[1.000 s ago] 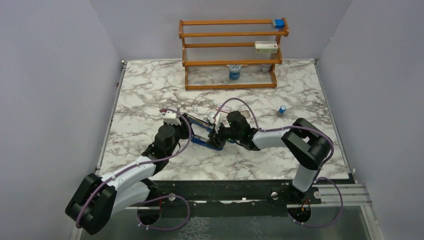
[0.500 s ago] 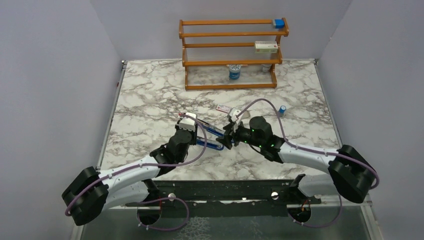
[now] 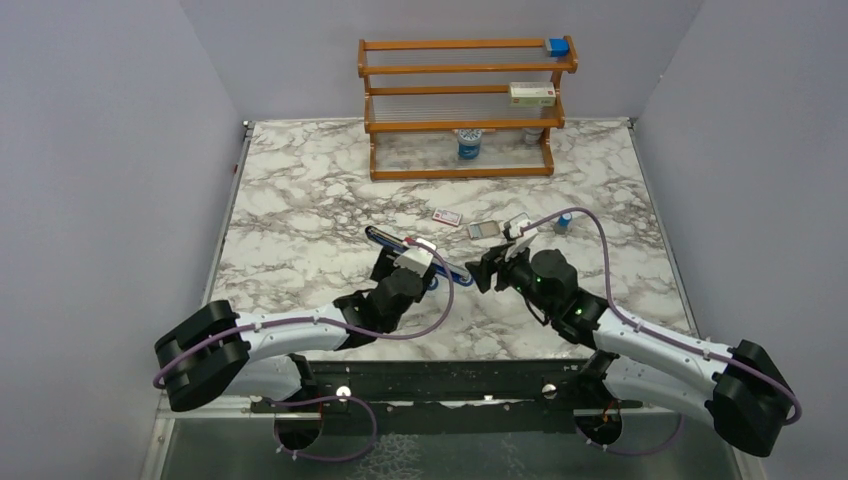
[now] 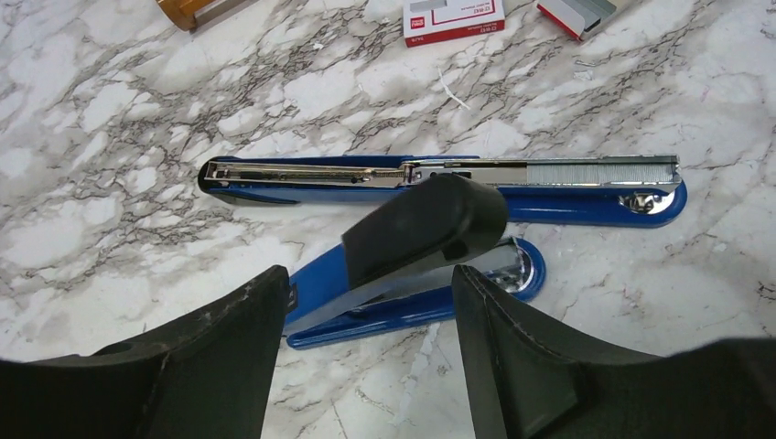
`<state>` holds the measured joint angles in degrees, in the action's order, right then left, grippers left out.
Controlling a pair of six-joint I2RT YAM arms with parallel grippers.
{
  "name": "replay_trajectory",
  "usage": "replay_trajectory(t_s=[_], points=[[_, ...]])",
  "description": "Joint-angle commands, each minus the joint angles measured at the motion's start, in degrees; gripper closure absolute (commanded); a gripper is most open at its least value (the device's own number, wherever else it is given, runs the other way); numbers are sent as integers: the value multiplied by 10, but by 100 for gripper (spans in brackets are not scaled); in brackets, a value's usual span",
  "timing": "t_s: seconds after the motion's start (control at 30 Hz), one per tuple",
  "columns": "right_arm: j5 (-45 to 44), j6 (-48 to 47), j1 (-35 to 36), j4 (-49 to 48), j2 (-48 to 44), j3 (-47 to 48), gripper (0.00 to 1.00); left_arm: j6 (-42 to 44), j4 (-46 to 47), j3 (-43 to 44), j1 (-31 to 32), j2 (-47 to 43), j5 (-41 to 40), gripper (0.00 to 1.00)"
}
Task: Load the staples into the stapler
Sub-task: Close the stapler at the center of the board.
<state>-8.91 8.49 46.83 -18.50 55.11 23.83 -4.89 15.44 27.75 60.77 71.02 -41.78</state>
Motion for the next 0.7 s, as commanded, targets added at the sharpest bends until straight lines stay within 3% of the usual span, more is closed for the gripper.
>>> replay_trajectory(t_s=[0.0,0.23,0.37,0.47,0.67], points=[[-39,13,2,30,-14,-14,30,-28,7,14,1,-17,13,29],[-12,-9,2,29,-15,-17,27,-54,-21,19,2,-63,44,24],[135,-93,2,-7,5,-15,27,-81,-39,13,-8,-102,39,18],[248,-146,2,-7,53,14,27,-119,-73,25,-58,-108,73,18],[294,-169,2,13,198,110,33,-184,-118,39,-188,-86,181,18]])
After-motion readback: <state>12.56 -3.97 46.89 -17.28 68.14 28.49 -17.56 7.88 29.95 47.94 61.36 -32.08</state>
